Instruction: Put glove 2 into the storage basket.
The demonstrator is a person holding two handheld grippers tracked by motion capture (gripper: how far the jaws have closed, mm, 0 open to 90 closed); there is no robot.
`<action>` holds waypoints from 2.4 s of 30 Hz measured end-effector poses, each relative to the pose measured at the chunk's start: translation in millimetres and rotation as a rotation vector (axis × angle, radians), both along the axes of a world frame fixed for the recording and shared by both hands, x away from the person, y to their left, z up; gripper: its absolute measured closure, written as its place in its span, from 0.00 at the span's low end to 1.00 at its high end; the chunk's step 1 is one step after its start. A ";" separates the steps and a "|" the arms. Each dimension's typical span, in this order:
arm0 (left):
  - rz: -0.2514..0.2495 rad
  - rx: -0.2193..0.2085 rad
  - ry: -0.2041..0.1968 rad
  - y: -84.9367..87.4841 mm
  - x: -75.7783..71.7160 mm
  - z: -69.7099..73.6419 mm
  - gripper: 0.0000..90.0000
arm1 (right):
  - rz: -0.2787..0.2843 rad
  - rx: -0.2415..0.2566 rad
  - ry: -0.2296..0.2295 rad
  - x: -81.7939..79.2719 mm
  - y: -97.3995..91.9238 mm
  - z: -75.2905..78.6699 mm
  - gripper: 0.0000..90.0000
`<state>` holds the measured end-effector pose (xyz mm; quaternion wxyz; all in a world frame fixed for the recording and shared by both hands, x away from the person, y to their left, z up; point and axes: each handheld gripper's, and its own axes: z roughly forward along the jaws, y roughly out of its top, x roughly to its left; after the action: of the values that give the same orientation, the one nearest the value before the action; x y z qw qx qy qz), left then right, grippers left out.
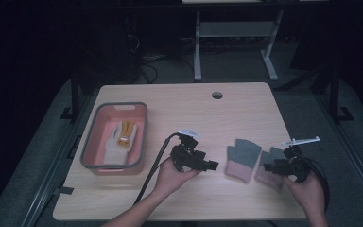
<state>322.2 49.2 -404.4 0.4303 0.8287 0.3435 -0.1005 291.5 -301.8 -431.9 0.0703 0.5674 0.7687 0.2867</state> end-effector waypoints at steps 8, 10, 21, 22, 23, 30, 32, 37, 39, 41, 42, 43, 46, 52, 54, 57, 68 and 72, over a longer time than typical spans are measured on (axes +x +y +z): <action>-0.016 0.001 0.004 -6.0 -3.1 -3.1 0.30 | -0.015 -0.092 -0.004 -2.1 -6.0 -8.1 0.49; -0.015 -0.002 0.007 -7.6 -3.8 -3.4 0.30 | -0.024 -0.088 0.008 -2.1 -8.8 -10.2 0.49; -0.024 0.013 0.015 -15.4 -5.9 -8.2 0.30 | -0.057 -0.100 0.025 -2.1 -4.4 -17.0 0.53; -0.023 0.011 0.015 -17.0 -7.2 -8.6 0.30 | -0.057 -0.096 0.030 -1.7 -4.8 -17.0 0.55; -0.023 0.011 0.015 -17.0 -7.2 -8.6 0.30 | -0.057 -0.096 0.030 -1.7 -4.8 -17.0 0.55; -0.025 0.022 0.017 -20.6 -10.1 -10.3 0.30 | -0.030 -0.054 0.052 0.0 -6.4 -16.5 0.79; -0.023 0.018 0.015 -20.4 -10.1 -9.9 0.30 | -0.032 -0.046 0.054 -0.1 -5.8 -16.5 0.83; -0.024 0.019 0.014 -20.4 -10.0 -9.8 0.30 | -0.037 -0.036 0.052 -0.5 -6.4 -15.6 0.86; -0.022 0.020 0.014 -19.5 -8.8 -9.9 0.30 | -0.042 -0.035 0.046 -1.5 -5.4 -13.4 0.86; -0.024 0.024 0.011 -18.8 -8.1 -9.8 0.30 | -0.043 -0.033 0.044 -1.9 -5.1 -12.4 0.87; -0.018 0.022 0.012 -18.7 -7.8 -9.7 0.30 | -0.033 -0.033 0.027 -3.2 -4.7 -8.7 0.87; -0.018 0.022 0.012 -18.7 -7.8 -9.7 0.30 | -0.033 -0.033 0.027 -3.2 -4.7 -8.7 0.87; -0.019 0.020 0.010 -18.9 -7.7 -9.9 0.30 | -0.038 0.001 -0.008 -7.8 -4.7 3.9 0.87; -0.031 0.026 0.006 -21.0 -8.5 -10.0 0.30 | -0.008 0.059 -0.064 -13.3 -1.7 19.2 0.87; -0.028 0.020 0.010 -21.0 -8.6 -9.8 0.30 | 0.001 0.061 -0.071 -13.9 3.2 22.3 0.87; -0.022 0.021 0.005 -18.7 -8.0 -7.9 0.30 | 0.021 0.070 -0.086 -12.5 10.8 24.7 0.87; -0.014 0.021 0.003 -15.9 -4.3 -5.8 0.30 | 0.085 0.056 -0.072 7.9 46.1 24.8 0.86; -0.007 0.023 0.005 -14.9 -3.4 -5.0 0.30 | 0.110 0.047 -0.060 14.8 58.1 22.8 0.86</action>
<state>318.8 34.3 -409.3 0.4196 0.8346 0.3426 -0.1001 306.3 -243.7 -409.1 0.0640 0.5169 0.7893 0.3252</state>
